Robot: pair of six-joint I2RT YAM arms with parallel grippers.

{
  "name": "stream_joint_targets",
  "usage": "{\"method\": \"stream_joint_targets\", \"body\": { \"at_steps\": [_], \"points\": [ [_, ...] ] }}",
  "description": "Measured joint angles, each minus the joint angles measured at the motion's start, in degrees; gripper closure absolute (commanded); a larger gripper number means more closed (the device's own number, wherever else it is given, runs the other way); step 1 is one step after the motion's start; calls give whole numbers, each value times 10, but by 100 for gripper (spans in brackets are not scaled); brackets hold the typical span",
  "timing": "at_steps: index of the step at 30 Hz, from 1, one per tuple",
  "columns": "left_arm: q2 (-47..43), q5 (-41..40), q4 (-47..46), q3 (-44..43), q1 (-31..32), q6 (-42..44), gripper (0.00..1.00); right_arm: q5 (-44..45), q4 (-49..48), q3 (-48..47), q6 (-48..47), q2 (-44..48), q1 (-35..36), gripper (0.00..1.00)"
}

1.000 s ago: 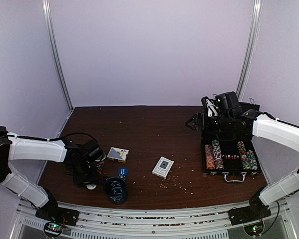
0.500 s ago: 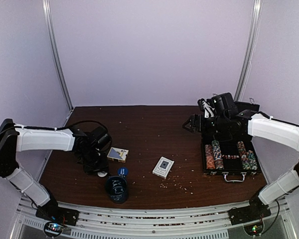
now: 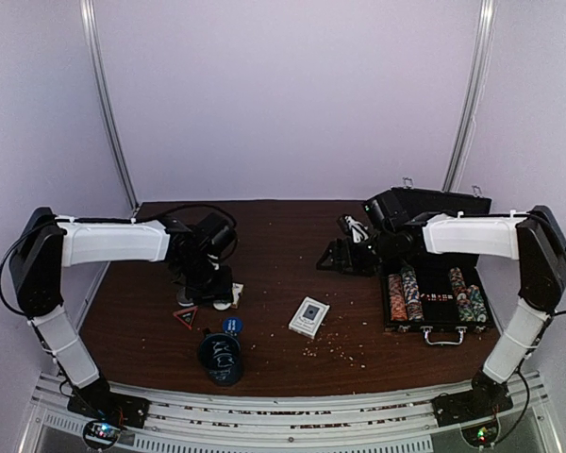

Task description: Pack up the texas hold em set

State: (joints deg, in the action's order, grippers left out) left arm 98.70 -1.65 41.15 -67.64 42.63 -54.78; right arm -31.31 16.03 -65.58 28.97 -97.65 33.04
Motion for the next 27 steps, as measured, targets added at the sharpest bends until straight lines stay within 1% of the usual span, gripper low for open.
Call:
{"method": "stream_joint_targets", "body": {
  "at_steps": [9, 15, 22, 27],
  "points": [
    [98, 28, -24, -108, 51, 38, 55, -87, 5, -50, 21, -94, 18, 24],
    [139, 45, -36, -157, 78, 64, 56, -135, 4, -79, 32, -140, 25, 28],
    [144, 63, -47, -167, 90, 87, 56, -168, 4, -92, 47, -182, 30, 34],
    [149, 71, -53, -173, 93, 102, 56, -188, -5, -93, 60, -185, 30, 40]
  ]
}}
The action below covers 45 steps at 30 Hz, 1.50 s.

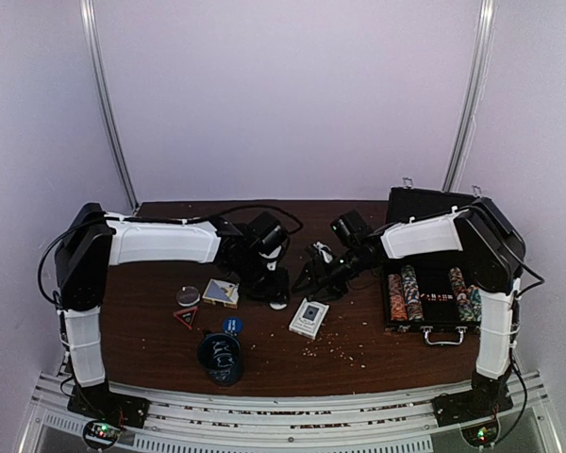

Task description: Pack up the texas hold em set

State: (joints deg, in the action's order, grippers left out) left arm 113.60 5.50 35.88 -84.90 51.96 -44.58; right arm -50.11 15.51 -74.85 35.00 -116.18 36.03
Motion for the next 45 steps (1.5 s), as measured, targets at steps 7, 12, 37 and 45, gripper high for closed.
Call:
{"method": "stream_joint_targets", "body": {
  "at_steps": [7, 12, 37, 45],
  "points": [
    [19, 9, -3, -12, 11, 15, 57, -20, -20, 0, 25, -7, 0, 46],
    [23, 11, -5, -22, 17, 23, 57, -31, -23, 0, 31, -15, 2, 50],
    [29, 20, -4, -36, 33, 38, 35, -115, -71, 21, 33, -28, 12, 100],
    [-21, -37, -38, 12, 35, 20, 20, -28, -22, 70, 8, 78, -44, 100]
  ]
}}
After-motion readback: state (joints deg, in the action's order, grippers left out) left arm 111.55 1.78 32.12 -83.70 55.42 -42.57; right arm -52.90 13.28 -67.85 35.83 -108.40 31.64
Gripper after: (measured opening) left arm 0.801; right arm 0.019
